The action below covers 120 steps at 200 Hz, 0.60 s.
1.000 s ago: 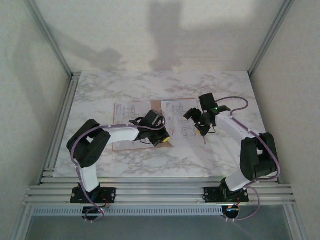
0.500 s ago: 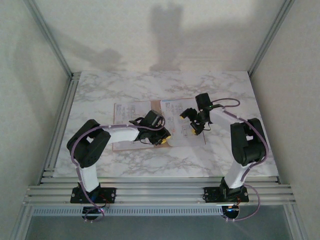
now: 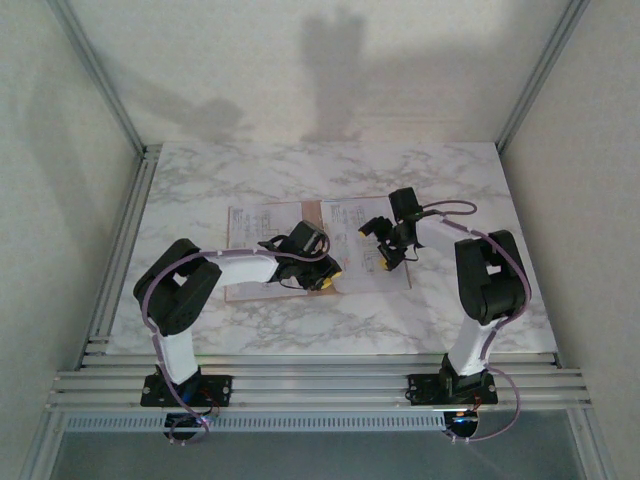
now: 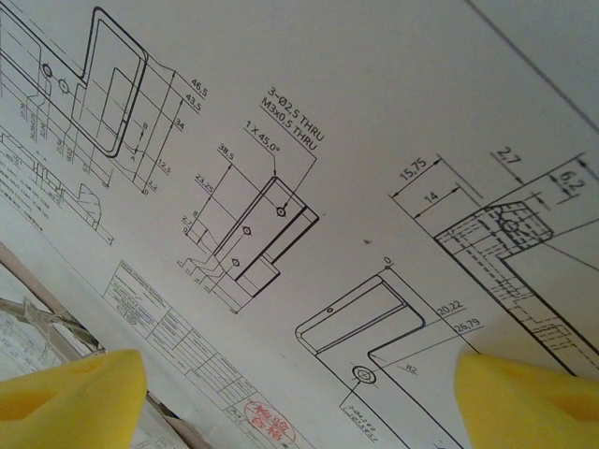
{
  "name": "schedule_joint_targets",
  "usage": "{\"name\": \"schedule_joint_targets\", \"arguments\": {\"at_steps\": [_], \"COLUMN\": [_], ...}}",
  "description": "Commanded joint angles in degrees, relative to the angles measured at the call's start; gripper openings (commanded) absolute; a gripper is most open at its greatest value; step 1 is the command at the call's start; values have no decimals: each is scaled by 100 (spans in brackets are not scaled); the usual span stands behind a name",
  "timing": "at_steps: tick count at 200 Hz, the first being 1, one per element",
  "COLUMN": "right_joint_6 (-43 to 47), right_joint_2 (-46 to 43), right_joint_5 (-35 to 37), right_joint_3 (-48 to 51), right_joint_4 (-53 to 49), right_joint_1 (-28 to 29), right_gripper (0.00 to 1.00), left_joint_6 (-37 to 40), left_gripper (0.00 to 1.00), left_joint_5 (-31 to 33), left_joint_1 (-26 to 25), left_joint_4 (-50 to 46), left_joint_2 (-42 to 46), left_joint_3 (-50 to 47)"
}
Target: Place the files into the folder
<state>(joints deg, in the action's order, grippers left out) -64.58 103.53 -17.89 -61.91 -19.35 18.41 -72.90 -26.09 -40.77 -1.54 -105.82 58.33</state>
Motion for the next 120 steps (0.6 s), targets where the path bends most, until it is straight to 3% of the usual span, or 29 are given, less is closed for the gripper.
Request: {"name": "schedule_joint_targets", "arguments": {"at_steps": [1,120], "right_joint_6": [-98,-178], "right_joint_2": [163,295], "right_joint_5": [42,93], "right_joint_3": [30,-44], "right_joint_4": [-51,-53], "right_joint_1": [19,18], "right_gripper": [87,87], "left_joint_6": [48,62], "left_gripper": [29,28], "left_joint_5": [124,130], "left_joint_1": [30,27], "left_joint_4": [-131,-123], "left_joint_2": [-9,-9], "left_joint_3": [-93,-102]}}
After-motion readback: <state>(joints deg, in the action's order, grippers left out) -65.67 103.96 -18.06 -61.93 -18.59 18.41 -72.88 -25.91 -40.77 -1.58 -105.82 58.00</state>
